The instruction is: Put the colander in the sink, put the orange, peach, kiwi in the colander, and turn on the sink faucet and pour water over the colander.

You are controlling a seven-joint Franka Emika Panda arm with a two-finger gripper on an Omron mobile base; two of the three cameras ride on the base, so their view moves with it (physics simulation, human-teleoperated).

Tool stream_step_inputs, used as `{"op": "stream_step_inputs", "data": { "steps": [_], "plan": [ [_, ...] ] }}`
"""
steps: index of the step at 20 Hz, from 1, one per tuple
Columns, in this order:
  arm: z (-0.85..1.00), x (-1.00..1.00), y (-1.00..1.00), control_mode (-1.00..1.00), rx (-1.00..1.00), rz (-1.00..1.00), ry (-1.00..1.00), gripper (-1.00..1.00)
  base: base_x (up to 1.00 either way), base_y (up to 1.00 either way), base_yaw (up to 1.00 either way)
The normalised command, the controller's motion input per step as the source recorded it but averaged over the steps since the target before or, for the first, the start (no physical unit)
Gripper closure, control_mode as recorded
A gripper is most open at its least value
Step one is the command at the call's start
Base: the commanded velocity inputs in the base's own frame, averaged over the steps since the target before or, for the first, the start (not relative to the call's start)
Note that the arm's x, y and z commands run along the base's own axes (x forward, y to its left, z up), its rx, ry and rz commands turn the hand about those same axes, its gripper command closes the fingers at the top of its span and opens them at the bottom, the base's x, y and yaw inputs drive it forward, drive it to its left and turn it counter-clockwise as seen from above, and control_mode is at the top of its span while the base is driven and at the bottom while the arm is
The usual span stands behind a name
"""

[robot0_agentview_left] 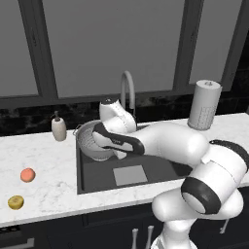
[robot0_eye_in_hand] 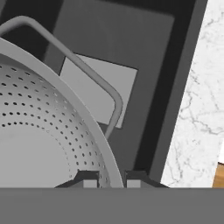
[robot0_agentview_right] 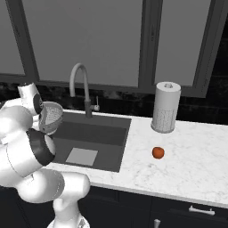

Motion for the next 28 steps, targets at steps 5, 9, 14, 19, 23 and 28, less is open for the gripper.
{"op": "stream_step_inputs", "data": {
  "steps": [5,9,14,19,23,28],
  "plan": [
    [-0.09,0.0,-0.55,-1.0,0.0,0.02,0.08,1.0,0.0,0.0,0.0],
    [-0.11,0.0,-0.37,-1.0,0.0,0.09,0.05,1.0,0.0,0.0,0.0],
    [-0.25,-0.02,-0.43,-1.0,0.0,0.11,0.0,1.0,0.0,0.0,0.0],
    [-0.27,-0.01,-0.66,-1.0,0.0,0.12,0.0,1.0,0.0,0.0,0.0],
    [-0.19,-0.08,-0.59,-1.0,0.0,0.13,0.0,1.0,0.0,0.0,0.0],
    [-0.09,-0.01,-0.52,-1.0,0.0,0.16,0.0,1.0,0.0,0.0,0.0]
  ]
}}
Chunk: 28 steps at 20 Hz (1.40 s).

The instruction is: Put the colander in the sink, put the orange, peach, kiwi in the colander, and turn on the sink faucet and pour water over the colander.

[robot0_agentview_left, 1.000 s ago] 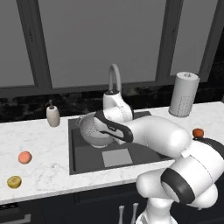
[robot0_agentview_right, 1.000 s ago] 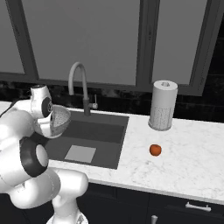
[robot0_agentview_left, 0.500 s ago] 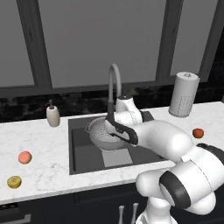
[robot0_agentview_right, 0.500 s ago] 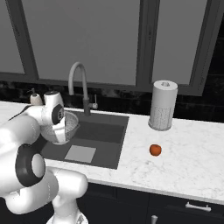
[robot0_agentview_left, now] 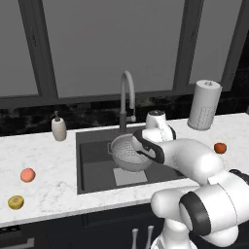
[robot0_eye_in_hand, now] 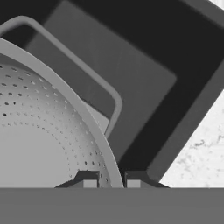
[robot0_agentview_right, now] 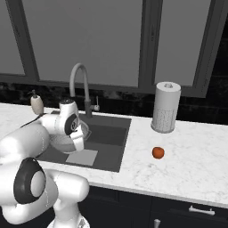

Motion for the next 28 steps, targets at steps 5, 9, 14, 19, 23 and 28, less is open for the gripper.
{"op": "stream_step_inputs", "data": {
  "steps": [5,9,14,19,23,28],
  "plan": [
    [-0.13,0.0,-0.45,-1.0,0.0,0.18,0.0,1.0,0.0,0.0,0.0],
    [-0.29,0.0,-0.3,-1.0,0.0,0.15,0.0,1.0,0.0,0.0,0.0],
    [-0.35,0.0,-0.04,-1.0,0.0,0.07,0.0,1.0,0.0,0.0,0.0],
    [-0.35,0.04,0.0,-1.0,0.04,0.0,0.0,1.0,0.0,0.0,0.0],
    [-0.35,0.19,0.0,-1.0,0.01,0.0,0.0,1.0,0.0,0.0,0.0],
    [-0.29,0.42,0.0,-1.0,0.01,0.0,0.0,1.0,0.0,0.0,0.0]
  ]
}}
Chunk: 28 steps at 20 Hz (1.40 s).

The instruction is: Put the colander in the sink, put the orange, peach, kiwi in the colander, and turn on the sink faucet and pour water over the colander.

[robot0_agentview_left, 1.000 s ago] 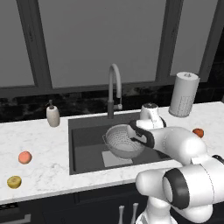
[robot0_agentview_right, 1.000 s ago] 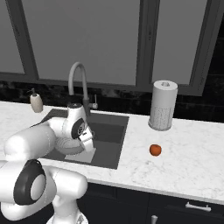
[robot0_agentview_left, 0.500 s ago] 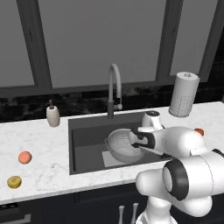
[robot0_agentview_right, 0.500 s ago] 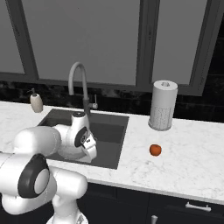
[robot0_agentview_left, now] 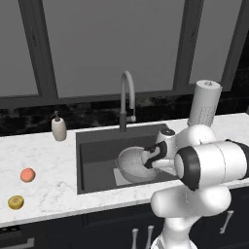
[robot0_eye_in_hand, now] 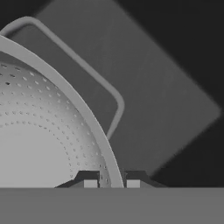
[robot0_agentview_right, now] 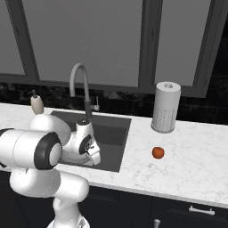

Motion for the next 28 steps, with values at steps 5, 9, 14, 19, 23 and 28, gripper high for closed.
{"op": "stream_step_inputs", "data": {
  "steps": [5,9,14,19,23,28],
  "plan": [
    [-0.19,0.22,0.04,-1.0,0.0,0.0,0.0,1.0,0.0,0.0,0.0],
    [-0.16,0.26,0.21,-1.0,0.0,0.0,0.0,1.0,0.0,0.0,0.0],
    [-0.22,0.16,0.13,-1.0,0.0,0.0,0.0,1.0,0.0,0.0,0.0],
    [-0.29,0.13,0.0,-1.0,0.0,0.0,0.0,1.0,0.0,0.0,0.0],
    [-0.3,0.24,0.0,-1.0,0.0,0.0,0.0,1.0,0.0,0.0,0.0],
    [-0.24,0.38,0.0,-1.0,0.0,0.0,0.0,1.0,0.0,0.0,0.0]
  ]
}}
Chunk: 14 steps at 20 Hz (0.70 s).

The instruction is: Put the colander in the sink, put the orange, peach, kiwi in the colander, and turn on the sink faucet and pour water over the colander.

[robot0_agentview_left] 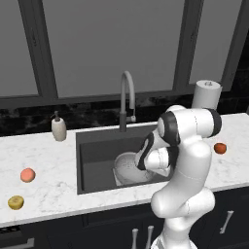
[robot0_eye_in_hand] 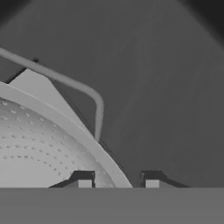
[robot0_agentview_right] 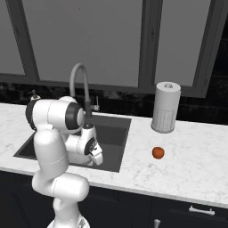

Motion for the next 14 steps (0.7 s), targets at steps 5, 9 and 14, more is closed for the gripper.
{"op": "stream_step_inputs", "data": {
  "steps": [5,9,14],
  "plan": [
    [-0.06,0.11,0.06,-1.0,0.0,0.0,0.0,-1.0,0.0,0.0,0.0],
    [0.12,-0.01,0.04,-1.0,0.0,0.0,-0.01,-1.0,0.0,0.0,0.0],
    [0.49,-0.16,-0.1,-1.0,0.0,0.0,-0.07,-1.0,0.0,0.0,0.0]
  ]
}}
